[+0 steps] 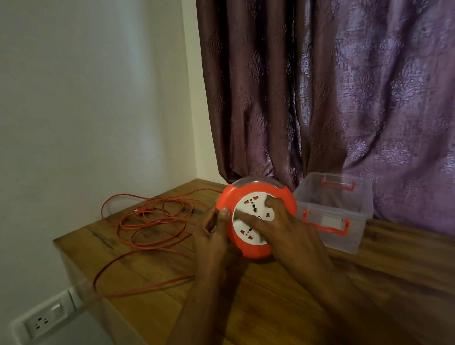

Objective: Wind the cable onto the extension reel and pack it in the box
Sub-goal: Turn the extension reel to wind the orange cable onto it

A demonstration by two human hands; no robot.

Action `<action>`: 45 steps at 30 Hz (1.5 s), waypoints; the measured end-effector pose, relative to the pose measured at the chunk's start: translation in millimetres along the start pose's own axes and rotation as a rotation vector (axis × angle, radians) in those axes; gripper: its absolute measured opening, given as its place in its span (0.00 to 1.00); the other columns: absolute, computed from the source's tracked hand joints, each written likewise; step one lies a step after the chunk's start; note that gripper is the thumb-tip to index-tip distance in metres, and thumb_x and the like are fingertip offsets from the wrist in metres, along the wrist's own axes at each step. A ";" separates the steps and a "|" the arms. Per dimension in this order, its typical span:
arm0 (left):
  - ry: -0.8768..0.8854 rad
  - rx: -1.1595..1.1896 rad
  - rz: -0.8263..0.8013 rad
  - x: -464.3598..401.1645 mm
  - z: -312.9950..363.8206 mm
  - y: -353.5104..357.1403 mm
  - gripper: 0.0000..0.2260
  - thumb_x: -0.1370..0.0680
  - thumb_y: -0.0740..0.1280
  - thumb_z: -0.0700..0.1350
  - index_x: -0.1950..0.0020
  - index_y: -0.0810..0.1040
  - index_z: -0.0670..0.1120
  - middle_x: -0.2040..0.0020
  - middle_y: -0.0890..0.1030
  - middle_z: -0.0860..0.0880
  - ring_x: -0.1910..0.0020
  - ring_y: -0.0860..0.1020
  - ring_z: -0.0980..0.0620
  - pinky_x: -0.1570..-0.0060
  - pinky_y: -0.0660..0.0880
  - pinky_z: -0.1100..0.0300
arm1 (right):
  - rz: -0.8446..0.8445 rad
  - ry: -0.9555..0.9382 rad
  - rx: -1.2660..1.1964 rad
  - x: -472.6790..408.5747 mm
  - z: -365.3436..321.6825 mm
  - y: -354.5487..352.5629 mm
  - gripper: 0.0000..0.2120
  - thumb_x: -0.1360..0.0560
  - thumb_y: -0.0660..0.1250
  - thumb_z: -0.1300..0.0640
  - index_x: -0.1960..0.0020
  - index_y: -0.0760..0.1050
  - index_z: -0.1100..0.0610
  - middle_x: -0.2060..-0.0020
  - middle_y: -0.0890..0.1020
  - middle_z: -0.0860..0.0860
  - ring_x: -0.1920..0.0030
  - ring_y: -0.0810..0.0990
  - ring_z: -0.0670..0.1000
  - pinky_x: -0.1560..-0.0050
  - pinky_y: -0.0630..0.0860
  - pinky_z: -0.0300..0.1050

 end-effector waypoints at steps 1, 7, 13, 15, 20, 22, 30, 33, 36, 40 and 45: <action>0.006 0.001 0.001 0.2 0.7 0.0 0.09 0.26 0.68 0.56 0.49 0.81 0.57 0.55 0.87 0.56 0.58 0.86 0.53 0.64 0.82 0.56 | 0.034 0.016 0.023 0.0 0.7 -2.6 0.27 0.20 0.56 0.46 0.27 0.47 0.33 0.26 0.55 0.54 0.33 0.69 0.59 0.44 0.76 0.54; 0.017 -0.026 0.006 -0.5 -1.4 1.2 0.10 0.23 0.68 0.53 0.44 0.81 0.54 0.52 0.86 0.54 0.55 0.86 0.54 0.61 0.83 0.54 | 0.152 0.106 0.084 0.7 2.0 -8.3 0.30 0.24 0.57 0.37 0.26 0.50 0.37 0.35 0.71 0.53 0.51 0.81 0.56 0.60 0.78 0.48; 0.075 -0.093 -0.036 1.4 1.5 8.0 0.05 0.22 0.67 0.52 0.49 0.81 0.59 0.53 0.86 0.59 0.54 0.85 0.56 0.61 0.83 0.58 | 0.229 0.296 -0.170 4.5 15.5 -9.5 0.29 0.28 0.59 0.31 0.33 0.59 0.43 0.47 0.83 0.51 0.52 0.82 0.56 0.57 0.77 0.48; 0.084 -0.102 -0.024 0.9 1.9 7.2 0.04 0.22 0.68 0.52 0.50 0.81 0.59 0.54 0.85 0.61 0.54 0.85 0.58 0.61 0.82 0.60 | 0.238 0.279 -0.178 4.0 14.4 -11.7 0.27 0.26 0.59 0.34 0.33 0.60 0.45 0.48 0.83 0.51 0.53 0.83 0.56 0.58 0.77 0.48; 0.039 -0.063 0.044 -2.5 -2.0 -0.9 0.09 0.22 0.67 0.52 0.44 0.81 0.53 0.51 0.86 0.54 0.54 0.85 0.54 0.56 0.83 0.51 | 0.138 0.037 0.007 -2.8 2.8 -11.8 0.25 0.22 0.61 0.49 0.27 0.58 0.45 0.31 0.65 0.52 0.38 0.73 0.56 0.50 0.78 0.52; 0.025 -0.044 0.060 -2.8 -2.0 -4.4 0.05 0.22 0.68 0.53 0.47 0.81 0.58 0.52 0.85 0.57 0.56 0.85 0.57 0.59 0.83 0.55 | 0.085 -0.061 -0.009 -2.2 -3.3 -8.7 0.25 0.23 0.61 0.50 0.28 0.58 0.41 0.27 0.59 0.51 0.31 0.65 0.56 0.43 0.75 0.54; 0.016 -0.075 0.051 -3.4 -4.3 -5.0 0.08 0.23 0.68 0.54 0.45 0.79 0.58 0.49 0.84 0.55 0.54 0.84 0.54 0.59 0.83 0.57 | -0.057 -0.108 0.018 -1.3 -3.4 7.1 0.24 0.21 0.58 0.44 0.28 0.54 0.33 0.23 0.45 0.48 0.25 0.53 0.56 0.31 0.65 0.57; 0.008 -0.065 0.051 -3.4 -5.1 -4.8 0.10 0.23 0.68 0.54 0.43 0.80 0.55 0.48 0.85 0.53 0.54 0.85 0.52 0.58 0.84 0.54 | -0.019 -0.093 0.021 -0.4 -4.1 3.0 0.25 0.21 0.59 0.45 0.29 0.53 0.33 0.24 0.48 0.49 0.26 0.58 0.58 0.35 0.70 0.56; 0.005 -0.043 0.048 -3.0 -5.5 -3.6 0.09 0.23 0.68 0.53 0.44 0.81 0.54 0.48 0.85 0.51 0.53 0.85 0.51 0.56 0.84 0.50 | 0.029 -0.037 0.031 0.0 -0.2 -0.6 0.27 0.21 0.58 0.46 0.28 0.49 0.31 0.27 0.56 0.53 0.31 0.67 0.59 0.44 0.77 0.53; 0.015 -0.051 0.026 -2.0 -3.5 -1.3 0.11 0.22 0.68 0.51 0.43 0.81 0.50 0.48 0.85 0.49 0.51 0.85 0.48 0.53 0.83 0.45 | 0.091 0.061 0.029 -2.2 6.4 -3.6 0.29 0.23 0.57 0.40 0.27 0.47 0.34 0.36 0.67 0.52 0.44 0.77 0.54 0.56 0.78 0.47; 0.046 -0.091 -0.017 0.3 -1.4 3.8 0.05 0.23 0.67 0.53 0.51 0.82 0.61 0.52 0.86 0.57 0.53 0.85 0.53 0.55 0.83 0.49 | 0.160 0.220 -0.046 1.9 11.0 -4.9 0.31 0.27 0.54 0.31 0.27 0.55 0.40 0.36 0.76 0.49 0.44 0.80 0.55 0.52 0.76 0.49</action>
Point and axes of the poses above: each hand's wrist, its own x-axis away from the middle knuckle, its own y-axis out of the palm, z = x × y, the point moved 8 cm from there along -x, towards the middle knuckle
